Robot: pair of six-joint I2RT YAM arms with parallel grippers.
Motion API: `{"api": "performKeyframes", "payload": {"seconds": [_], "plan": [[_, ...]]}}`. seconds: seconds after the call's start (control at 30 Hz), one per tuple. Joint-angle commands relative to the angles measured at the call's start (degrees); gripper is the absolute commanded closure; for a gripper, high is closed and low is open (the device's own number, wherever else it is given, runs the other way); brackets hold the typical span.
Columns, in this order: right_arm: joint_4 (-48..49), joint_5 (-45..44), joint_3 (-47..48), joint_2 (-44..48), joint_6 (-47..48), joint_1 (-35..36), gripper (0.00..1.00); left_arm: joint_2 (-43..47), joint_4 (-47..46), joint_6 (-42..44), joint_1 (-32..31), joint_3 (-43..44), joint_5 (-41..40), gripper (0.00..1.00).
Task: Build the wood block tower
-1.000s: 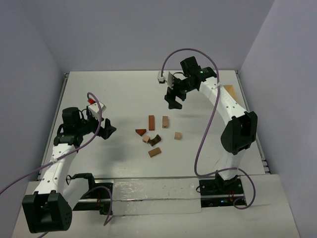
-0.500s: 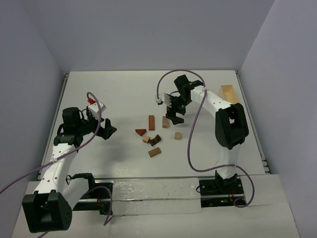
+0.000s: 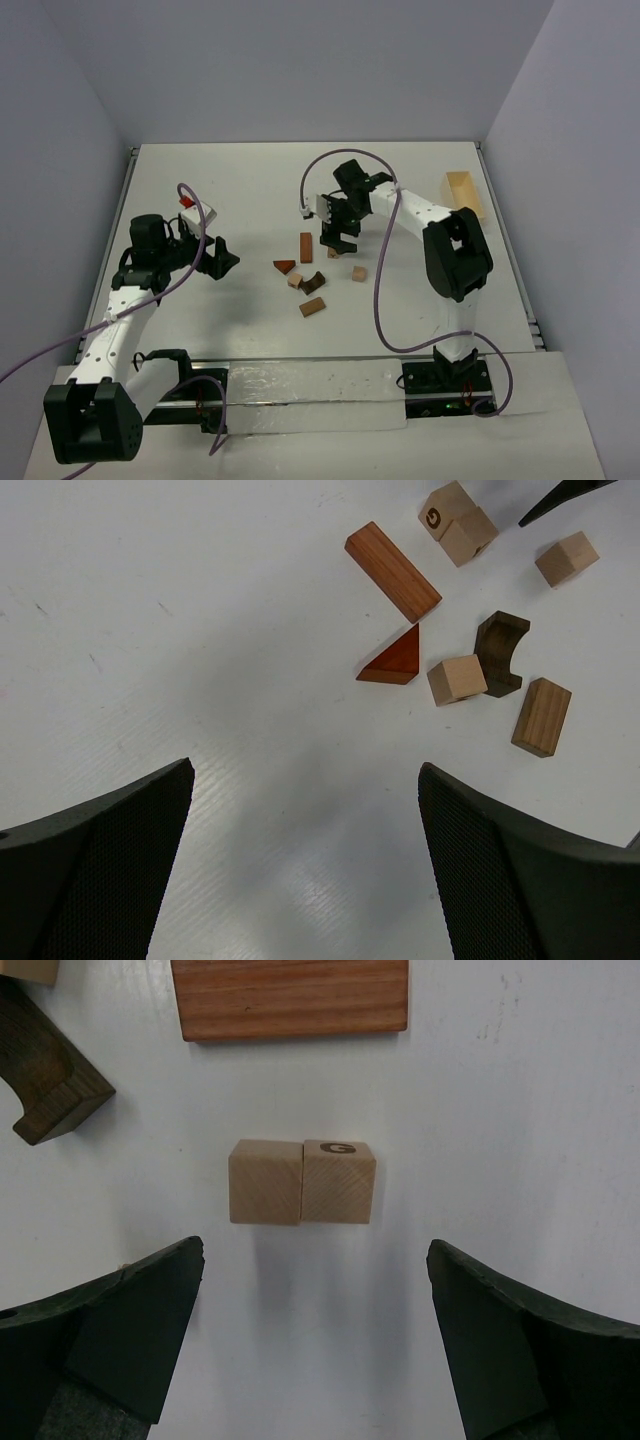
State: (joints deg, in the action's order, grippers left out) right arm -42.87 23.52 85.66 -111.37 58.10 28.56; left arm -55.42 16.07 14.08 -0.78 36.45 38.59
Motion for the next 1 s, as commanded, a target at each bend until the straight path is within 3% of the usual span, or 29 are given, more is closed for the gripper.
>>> {"api": "performKeyframes", "payload": {"seconds": [0.0, 0.5, 0.97], "plan": [[0.06, -0.94, 2.68, -3.26, -0.80, 1.51, 0.00, 0.48, -2.28, -0.38, -0.37, 0.29, 1.23, 0.01], [-0.88, -1.08, 5.73, -7.24, -0.85, 3.08, 0.01, -0.39, -3.15, -1.25, -0.37, 0.41, 1.66, 0.01], [-1.34, -1.85, 6.18, -9.13, -0.33, 3.64, 0.15, -0.66, -3.53, -1.28, -0.37, 0.20, 1.28, 0.01]]}}
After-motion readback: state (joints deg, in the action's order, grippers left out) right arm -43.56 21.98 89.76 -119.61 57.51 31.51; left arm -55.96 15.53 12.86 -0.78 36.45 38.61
